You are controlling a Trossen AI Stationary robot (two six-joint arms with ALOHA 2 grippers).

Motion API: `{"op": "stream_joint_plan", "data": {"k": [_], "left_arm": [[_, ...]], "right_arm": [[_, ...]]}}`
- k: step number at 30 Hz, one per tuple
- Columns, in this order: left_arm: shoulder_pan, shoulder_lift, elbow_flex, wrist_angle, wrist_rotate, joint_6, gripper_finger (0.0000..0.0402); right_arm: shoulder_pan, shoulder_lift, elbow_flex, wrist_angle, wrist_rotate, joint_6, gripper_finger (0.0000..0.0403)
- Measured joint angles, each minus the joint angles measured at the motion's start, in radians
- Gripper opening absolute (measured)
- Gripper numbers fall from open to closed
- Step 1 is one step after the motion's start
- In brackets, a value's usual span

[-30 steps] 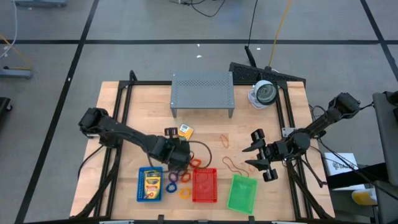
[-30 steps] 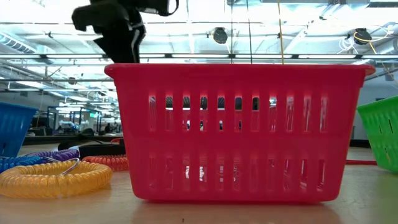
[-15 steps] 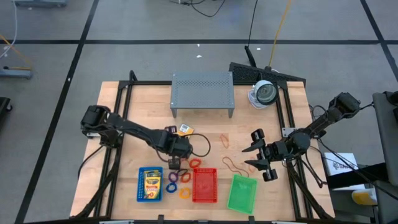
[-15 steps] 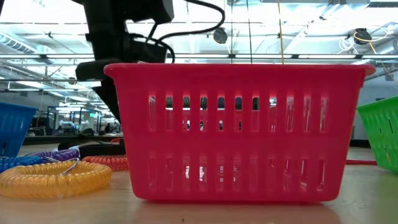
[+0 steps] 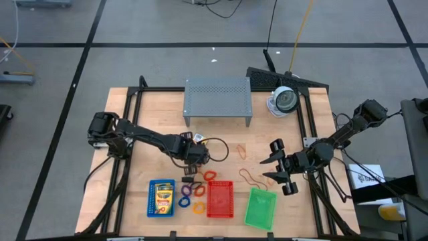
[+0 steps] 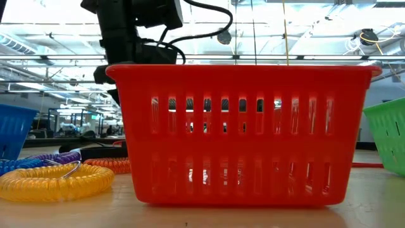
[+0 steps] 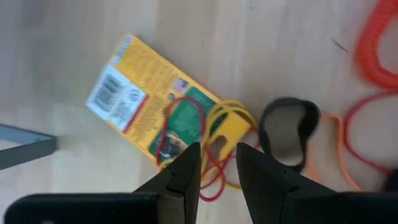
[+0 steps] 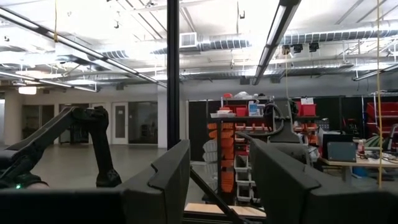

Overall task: Pick & Place Office Desk Supplies
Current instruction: Put the red rubber band into the red bin

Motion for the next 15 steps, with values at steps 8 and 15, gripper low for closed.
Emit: {"op": "stream_joint_plan", "data": {"k": [8, 15], "left_arm": [[0.021, 0.000, 0.000, 0.000, 0.053, 0.017, 0.0113], [0.038, 0.020, -0.006, 0.007, 0.106, 0.022, 0.0113]], "right_arm": [[0.000, 0.000, 0.000, -0.007, 0.000, 0.000, 0.0155], [0.000, 0.000, 0.000, -0.008, 0.000, 0.000, 0.0155]]}}
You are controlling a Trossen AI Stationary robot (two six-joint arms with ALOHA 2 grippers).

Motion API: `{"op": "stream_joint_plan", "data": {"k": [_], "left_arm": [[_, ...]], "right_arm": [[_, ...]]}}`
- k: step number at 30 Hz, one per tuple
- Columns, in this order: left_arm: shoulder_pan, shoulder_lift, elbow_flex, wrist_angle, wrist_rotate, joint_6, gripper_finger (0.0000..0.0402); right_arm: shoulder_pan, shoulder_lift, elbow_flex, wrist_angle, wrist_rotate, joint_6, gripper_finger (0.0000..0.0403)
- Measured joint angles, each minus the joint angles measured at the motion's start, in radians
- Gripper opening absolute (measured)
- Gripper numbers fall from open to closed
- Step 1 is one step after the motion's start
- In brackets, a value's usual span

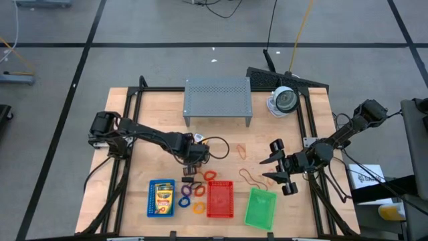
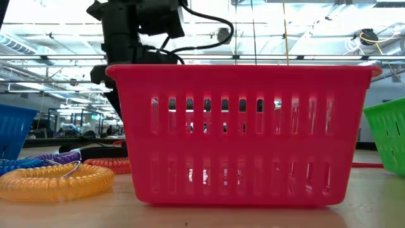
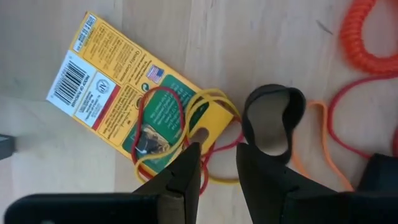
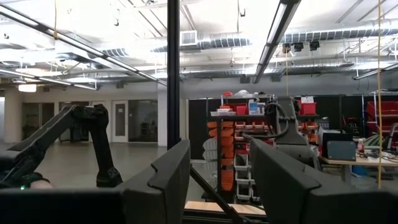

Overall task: Pick & Place Office Desk Supplies
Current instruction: Put the red rubber band into the red bin

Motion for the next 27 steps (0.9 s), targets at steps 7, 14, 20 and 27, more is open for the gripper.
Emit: {"op": "stream_joint_plan", "data": {"k": [7, 14, 20, 27], "left_arm": [[0.005, 0.002, -0.039, 0.003, 0.019, -0.014, 0.0113], [0.005, 0.002, -0.083, 0.047, 0.006, -0.055, 0.0113], [0.005, 0.002, -0.083, 0.053, -0.036, -0.064, 0.0107], [0.005, 0.002, -0.083, 0.052, -0.036, -0.079, 0.0011]], "right_arm": [[0.000, 0.000, 0.000, 0.001, 0.000, 0.000, 0.0155], [0.000, 0.000, 0.000, 0.001, 0.000, 0.000, 0.0155], [0.000, 0.000, 0.000, 0.002, 0.000, 0.000, 0.0155], [0.000, 0.000, 0.000, 0.002, 0.000, 0.000, 0.0155]]}}
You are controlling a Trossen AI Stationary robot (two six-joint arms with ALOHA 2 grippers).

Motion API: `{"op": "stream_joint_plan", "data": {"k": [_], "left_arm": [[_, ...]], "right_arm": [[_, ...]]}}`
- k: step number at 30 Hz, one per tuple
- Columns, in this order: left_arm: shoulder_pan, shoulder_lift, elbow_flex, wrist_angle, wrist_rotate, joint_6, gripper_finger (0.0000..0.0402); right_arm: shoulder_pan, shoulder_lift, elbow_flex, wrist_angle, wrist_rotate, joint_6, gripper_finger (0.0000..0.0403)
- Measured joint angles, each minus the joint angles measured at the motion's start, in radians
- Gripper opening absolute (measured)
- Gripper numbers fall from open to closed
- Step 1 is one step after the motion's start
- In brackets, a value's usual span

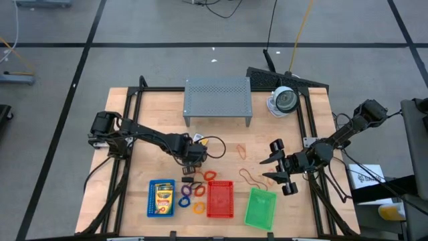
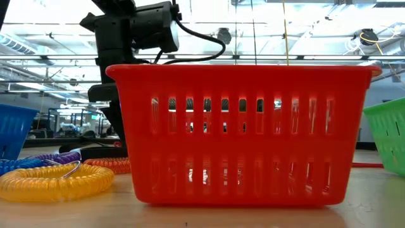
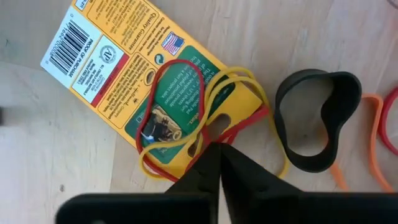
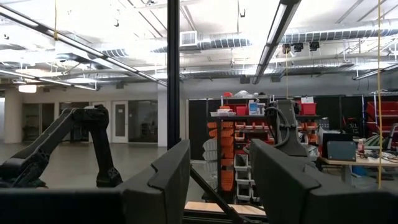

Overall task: Pick & Place Office Desk Supplies
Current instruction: Put the red rubber band into the red bin

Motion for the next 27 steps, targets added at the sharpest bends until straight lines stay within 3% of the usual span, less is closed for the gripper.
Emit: {"op": "stream_joint_plan", "data": {"k": [12, 22, 27], "left_arm": [[-0.039, 0.000, 0.042, -0.006, 0.016, -0.035, 0.0004], [-0.063, -0.001, 0.197, -0.129, -0.036, 0.009, 0.0003], [-0.052, -0.002, 0.181, -0.168, -0.052, 0.037, 0.0015]], "right_arm": [[0.000, 0.000, 0.000, 0.000, 0.000, 0.000, 0.0155], [0.000, 0.000, 0.000, 0.000, 0.000, -0.002, 0.0155], [0.000, 0.000, 0.000, 0.000, 0.000, -0.001, 0.0155]]}}
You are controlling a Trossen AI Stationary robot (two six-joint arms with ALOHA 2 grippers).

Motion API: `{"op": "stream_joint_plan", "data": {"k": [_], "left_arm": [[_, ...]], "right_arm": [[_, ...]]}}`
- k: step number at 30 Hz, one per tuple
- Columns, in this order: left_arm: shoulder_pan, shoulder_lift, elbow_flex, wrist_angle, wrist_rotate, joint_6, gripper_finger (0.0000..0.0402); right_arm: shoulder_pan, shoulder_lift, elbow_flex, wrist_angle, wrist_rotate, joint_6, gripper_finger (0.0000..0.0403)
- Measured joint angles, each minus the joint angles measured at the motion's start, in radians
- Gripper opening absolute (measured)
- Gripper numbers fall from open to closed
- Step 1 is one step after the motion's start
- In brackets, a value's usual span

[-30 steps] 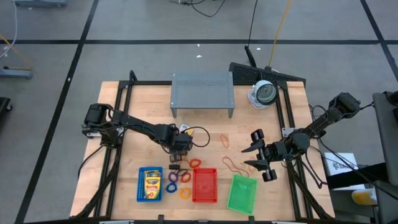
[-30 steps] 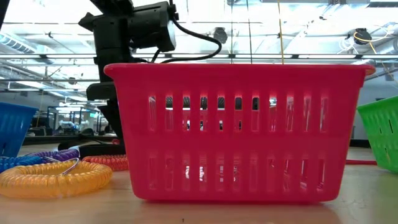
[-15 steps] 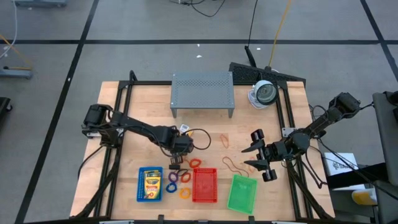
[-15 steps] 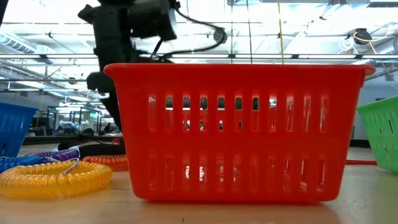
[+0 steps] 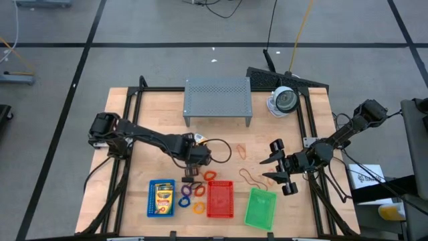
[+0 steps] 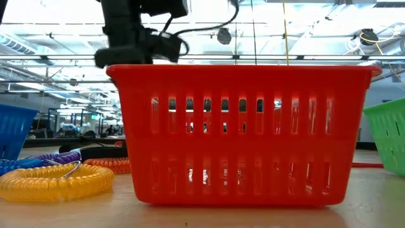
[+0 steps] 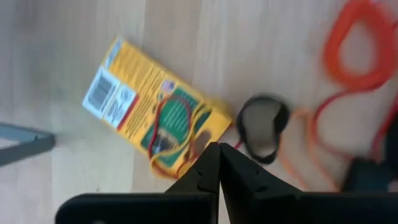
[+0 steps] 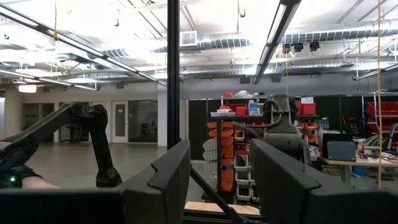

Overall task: Pick & Place Office Desk Supplies
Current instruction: Put the red rubber band into the red bin

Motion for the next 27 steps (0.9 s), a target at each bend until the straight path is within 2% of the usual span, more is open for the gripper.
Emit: {"op": "stream_joint_plan", "data": {"k": [5, 11, 15, 20, 27], "left_arm": [[0.026, 0.000, -0.022, -0.038, 0.056, -0.001, 0.0064], [0.044, 0.000, -0.022, -0.043, 0.043, -0.008, 0.0148], [0.053, 0.000, -0.022, -0.043, 0.041, -0.006, 0.0186], [0.059, 0.000, -0.022, -0.043, 0.041, 0.000, 0.0203], [0.074, 0.000, -0.063, -0.037, 0.052, -0.004, 0.0189]], "right_arm": [[0.000, 0.000, 0.000, 0.000, 0.000, 0.000, 0.0155], [0.000, 0.000, 0.000, 0.000, 0.000, 0.000, 0.0155], [0.000, 0.000, 0.000, 0.000, -0.001, 0.001, 0.0155], [0.000, 0.000, 0.000, 0.000, -0.003, 0.001, 0.0155], [0.000, 0.000, 0.000, 0.000, -0.003, 0.001, 0.0155]]}}
